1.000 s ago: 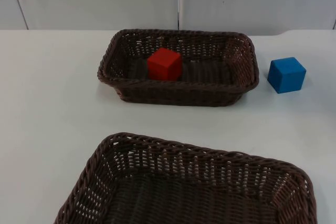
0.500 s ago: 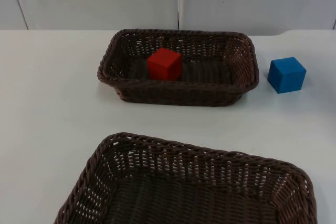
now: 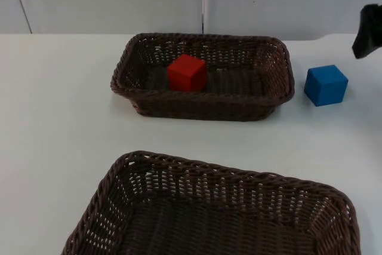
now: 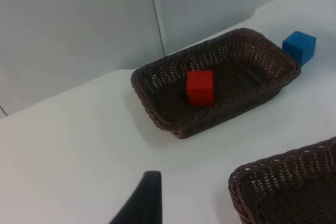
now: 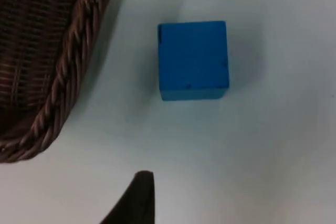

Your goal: Pick up one cube with the left hand and place it into the upper basket. Pick up one cube with the right hand and place it into the lower basket.

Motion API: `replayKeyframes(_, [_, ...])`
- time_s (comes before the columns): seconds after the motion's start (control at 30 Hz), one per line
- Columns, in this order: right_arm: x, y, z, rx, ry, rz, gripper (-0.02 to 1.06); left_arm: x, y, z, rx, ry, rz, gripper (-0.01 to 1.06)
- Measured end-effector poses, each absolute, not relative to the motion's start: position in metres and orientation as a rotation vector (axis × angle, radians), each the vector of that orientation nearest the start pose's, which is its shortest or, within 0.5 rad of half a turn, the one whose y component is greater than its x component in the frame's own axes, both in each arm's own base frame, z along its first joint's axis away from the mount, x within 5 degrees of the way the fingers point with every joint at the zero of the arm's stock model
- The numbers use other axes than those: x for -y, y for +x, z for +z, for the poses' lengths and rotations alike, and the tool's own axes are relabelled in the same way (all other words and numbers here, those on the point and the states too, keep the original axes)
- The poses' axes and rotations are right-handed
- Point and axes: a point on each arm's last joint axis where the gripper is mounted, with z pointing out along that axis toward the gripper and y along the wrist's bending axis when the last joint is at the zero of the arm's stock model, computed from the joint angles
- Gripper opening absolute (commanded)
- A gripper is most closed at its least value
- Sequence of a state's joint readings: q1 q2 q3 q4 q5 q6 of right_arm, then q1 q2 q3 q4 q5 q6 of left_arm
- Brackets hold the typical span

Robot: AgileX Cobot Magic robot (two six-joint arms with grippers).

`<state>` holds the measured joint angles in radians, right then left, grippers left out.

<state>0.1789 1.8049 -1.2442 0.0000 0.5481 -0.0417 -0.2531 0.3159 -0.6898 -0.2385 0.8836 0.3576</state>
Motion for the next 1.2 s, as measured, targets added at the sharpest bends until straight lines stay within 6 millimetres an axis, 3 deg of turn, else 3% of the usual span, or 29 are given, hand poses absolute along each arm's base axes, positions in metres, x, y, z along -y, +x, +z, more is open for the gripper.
replayKeyframes(0.3, [-0.081,0.396,0.175,-2.539,-0.342,0.051,1.05,0.026,0.035,0.343,-1.896,0.565,-0.205,1.05])
replayKeyframes(0.63, [-0.092,0.411,0.149,-2.441,-0.377,0.057,1.05,0.026,0.035,0.343,-1.896,0.566,-0.202,1.05])
replayKeyframes(0.9, [-0.093,0.419,0.142,-2.374,-0.366,0.062,1.05,0.026,0.035,0.343,-1.896,0.566,-0.202,1.05])
replayKeyframes(1.2, [-0.095,0.424,0.113,-2.376,-0.367,0.062,1.05,0.026,0.035,0.343,-1.896,0.566,-0.202,1.05])
